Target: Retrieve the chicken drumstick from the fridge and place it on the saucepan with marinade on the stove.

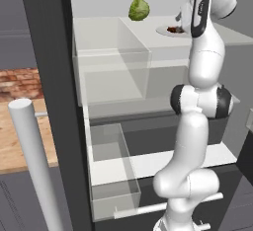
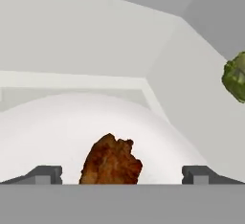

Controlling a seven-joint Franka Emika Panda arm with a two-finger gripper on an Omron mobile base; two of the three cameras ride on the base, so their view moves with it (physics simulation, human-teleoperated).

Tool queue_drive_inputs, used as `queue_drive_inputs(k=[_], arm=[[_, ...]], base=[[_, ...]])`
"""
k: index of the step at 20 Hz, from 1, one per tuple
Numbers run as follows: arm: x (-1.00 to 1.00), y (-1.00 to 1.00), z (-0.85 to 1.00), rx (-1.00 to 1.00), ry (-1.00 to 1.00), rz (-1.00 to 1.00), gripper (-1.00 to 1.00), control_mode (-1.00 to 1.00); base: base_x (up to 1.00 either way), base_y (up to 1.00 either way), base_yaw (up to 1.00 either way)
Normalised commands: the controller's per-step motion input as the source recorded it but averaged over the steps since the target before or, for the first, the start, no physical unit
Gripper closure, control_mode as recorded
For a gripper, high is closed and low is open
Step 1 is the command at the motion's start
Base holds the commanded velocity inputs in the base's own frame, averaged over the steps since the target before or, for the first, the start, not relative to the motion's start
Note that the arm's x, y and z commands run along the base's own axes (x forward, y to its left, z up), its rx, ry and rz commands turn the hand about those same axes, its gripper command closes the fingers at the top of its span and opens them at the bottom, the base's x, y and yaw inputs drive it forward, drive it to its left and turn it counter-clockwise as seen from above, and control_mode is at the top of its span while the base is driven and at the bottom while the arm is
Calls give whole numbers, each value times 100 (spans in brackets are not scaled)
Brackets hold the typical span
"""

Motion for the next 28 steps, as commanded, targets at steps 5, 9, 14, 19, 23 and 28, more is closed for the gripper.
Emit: queue_drive_inputs(k=[5, 9, 14, 19, 23, 28], arm=[[0, 22, -98, -5, 15, 0, 100, -100], [0, 32, -78, -6, 15, 0, 100, -100], [-14, 5, 15, -3, -5, 0, 100, -100], [-77, 9, 6, -3, -25, 0, 100, -100], [-97, 15, -3, 0, -5, 0, 100, -100], [-86, 24, 10, 0, -1, 0, 100, -100]], base=[[0, 0, 0], [0, 0, 0], [0, 0, 0], [0, 0, 0], [0, 0, 0], [0, 0, 0]])
